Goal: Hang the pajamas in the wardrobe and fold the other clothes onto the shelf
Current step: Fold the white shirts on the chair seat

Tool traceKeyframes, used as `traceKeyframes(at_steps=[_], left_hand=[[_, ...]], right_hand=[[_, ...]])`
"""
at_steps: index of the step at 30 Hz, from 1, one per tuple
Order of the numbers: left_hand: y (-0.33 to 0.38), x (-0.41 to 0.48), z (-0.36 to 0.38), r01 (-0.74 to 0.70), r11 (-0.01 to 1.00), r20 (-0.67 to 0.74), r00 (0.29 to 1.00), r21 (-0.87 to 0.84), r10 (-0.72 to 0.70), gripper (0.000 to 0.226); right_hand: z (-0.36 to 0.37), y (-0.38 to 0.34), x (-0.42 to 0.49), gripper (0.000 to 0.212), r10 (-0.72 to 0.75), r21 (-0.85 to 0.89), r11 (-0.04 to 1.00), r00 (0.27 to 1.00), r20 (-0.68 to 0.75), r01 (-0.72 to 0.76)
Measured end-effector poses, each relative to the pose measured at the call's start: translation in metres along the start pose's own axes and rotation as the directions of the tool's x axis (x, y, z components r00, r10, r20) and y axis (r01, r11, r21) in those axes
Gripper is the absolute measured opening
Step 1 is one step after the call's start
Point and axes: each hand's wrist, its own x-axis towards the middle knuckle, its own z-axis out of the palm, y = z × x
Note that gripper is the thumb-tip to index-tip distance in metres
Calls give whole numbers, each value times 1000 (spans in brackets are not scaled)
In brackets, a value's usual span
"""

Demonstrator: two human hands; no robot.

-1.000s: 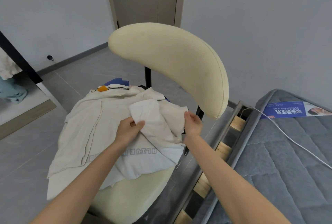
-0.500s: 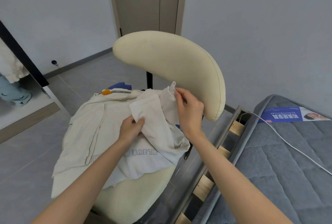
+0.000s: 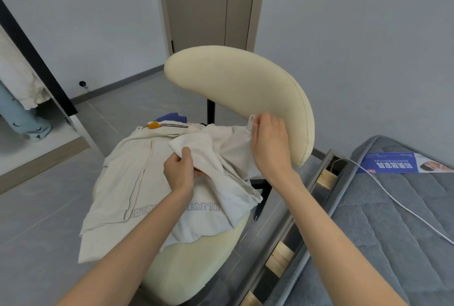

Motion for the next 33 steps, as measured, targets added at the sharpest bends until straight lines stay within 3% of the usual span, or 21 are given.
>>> traceKeyframes(at_steps=[4,9,14,17,20,21,23,26,30,33], left_hand=[[2,1,-2,-4,1000,106,994,24,1,20],[4,3,-5,11,997,212,977,81,-28,17],[12,3,5,90,996,326,941,14,-89,12],[17,1,20,185,982,511,840,47,-183,17],[15,-4,38,63,973,705,679,223,-205,32],[13,-5,41,5,968,712,677,251,-188,28],[6,-2,39,-52,963,651,746,265,-139,20],[-6,8,26,-14,957,611,772,290,-174,18],[-5,26,10,183,954,594,749,239,-293,32],[-2,50,-6,426,903,566,732,55,-380,52]], right_hand=[[-15,5,16,15,-19,44,999,993,114,15],[-22,5,35,3,71,248,965,996,51,-82],[-15,13,44,11,207,367,908,978,23,-201],[-13,17,41,13,211,388,899,977,31,-206],[-15,17,38,14,167,383,907,984,55,-175],[-15,17,36,14,156,400,899,984,81,-176],[-14,15,31,13,133,442,879,982,136,-180],[-5,8,20,13,56,425,896,983,173,-126],[30,-12,5,12,7,475,867,956,292,-152],[62,-32,0,10,108,564,744,898,427,-358]])
